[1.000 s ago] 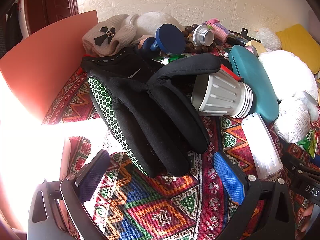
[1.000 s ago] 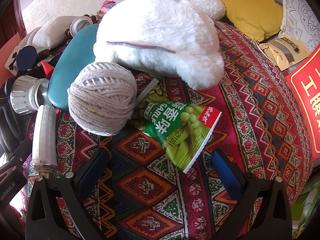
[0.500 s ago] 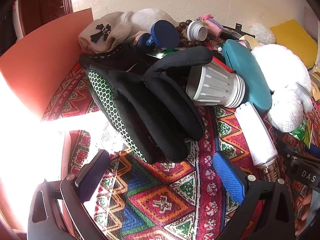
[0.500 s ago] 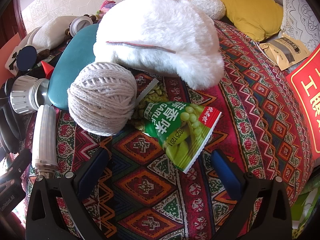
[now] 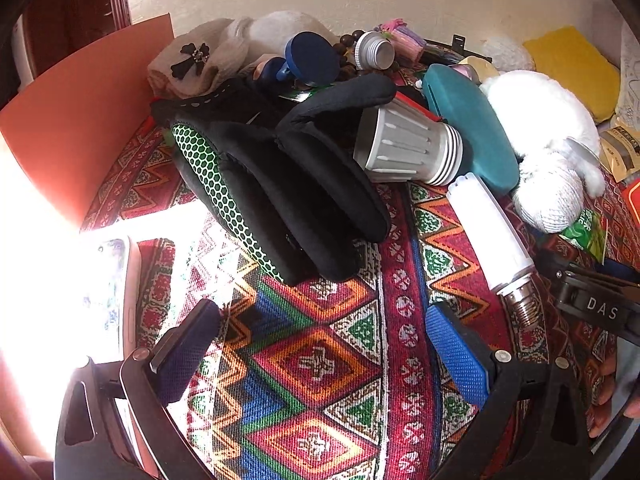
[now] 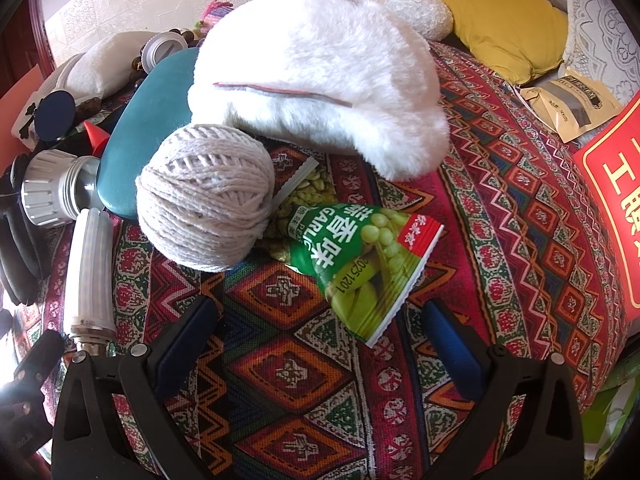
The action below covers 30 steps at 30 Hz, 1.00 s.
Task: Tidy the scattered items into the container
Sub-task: 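Move the left gripper toward the white tube bulb on the bedspread, then grasp the white tube bulb with the left gripper while the right gripper grasps the green snack bag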
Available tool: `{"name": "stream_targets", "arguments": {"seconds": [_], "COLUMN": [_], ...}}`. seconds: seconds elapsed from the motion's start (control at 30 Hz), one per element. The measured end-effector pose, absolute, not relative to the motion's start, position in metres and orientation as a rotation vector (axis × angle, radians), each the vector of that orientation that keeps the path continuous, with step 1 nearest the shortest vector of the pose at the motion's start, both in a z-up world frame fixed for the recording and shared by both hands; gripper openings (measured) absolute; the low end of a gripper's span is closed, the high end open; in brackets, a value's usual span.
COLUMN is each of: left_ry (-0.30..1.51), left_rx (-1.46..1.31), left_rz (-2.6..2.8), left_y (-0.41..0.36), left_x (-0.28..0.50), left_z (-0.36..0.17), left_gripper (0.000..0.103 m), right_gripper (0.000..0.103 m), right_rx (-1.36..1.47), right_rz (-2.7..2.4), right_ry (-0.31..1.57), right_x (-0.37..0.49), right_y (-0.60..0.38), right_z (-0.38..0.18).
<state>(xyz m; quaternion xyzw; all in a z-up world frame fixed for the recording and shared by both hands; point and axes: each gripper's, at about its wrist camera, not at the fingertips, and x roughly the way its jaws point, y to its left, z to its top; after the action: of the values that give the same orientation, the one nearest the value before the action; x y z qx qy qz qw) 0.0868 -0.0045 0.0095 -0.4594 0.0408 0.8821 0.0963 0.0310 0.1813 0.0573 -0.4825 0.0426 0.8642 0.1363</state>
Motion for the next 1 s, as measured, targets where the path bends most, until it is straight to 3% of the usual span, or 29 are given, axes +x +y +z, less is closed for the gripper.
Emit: {"name": "stream_targets", "arguments": {"seconds": [0.6,1.0], "left_ry": [0.044,0.021], "left_rx": [-1.349,-1.28], "left_rz": [2.554,2.48], "left_y": [0.008,0.062], "left_x": [0.097,0.088], "left_z": [0.018,0.034], "left_gripper": [0.103,0.103], "right_gripper": [0.102,0.102], "right_rx": [-1.487,-1.414], "right_rz": [2.492,2.465], "right_ry": [0.148,0.455], "right_x": [0.029,0.049], "right_y": [0.186,0.233], "right_z": [0.061,0.083]}}
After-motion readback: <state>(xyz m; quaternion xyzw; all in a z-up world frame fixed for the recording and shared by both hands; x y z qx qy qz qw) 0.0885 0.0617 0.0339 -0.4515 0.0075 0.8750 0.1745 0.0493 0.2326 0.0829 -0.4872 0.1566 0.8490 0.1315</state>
